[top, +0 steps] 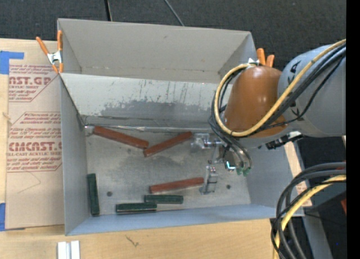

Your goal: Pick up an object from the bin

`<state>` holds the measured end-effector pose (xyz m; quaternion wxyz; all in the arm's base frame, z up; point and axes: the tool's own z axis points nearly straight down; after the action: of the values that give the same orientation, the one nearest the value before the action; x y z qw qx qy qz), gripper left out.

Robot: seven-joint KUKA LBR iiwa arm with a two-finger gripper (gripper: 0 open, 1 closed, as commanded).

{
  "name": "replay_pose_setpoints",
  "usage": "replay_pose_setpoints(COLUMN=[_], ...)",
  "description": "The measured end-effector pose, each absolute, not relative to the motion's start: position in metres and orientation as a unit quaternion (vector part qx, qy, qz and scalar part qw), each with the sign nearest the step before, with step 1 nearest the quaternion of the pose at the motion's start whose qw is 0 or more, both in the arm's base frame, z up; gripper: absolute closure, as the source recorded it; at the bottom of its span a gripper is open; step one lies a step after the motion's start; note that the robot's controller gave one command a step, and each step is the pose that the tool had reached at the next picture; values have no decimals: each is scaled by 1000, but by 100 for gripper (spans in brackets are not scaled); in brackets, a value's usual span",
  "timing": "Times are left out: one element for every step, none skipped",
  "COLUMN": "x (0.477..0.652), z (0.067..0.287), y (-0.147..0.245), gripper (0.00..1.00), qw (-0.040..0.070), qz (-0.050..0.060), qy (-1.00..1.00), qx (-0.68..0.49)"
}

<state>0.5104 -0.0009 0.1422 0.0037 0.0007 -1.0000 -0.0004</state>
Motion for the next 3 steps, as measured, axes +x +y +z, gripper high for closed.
replay_pose_setpoints(x=[512, 514, 514], z=[146, 70, 70], y=[-1, 12, 12], gripper=[0, 100, 100], qw=[0, 0, 0], qz=[0, -1, -1], qy=[-1000, -980, -980], qx=[1, 197, 197])
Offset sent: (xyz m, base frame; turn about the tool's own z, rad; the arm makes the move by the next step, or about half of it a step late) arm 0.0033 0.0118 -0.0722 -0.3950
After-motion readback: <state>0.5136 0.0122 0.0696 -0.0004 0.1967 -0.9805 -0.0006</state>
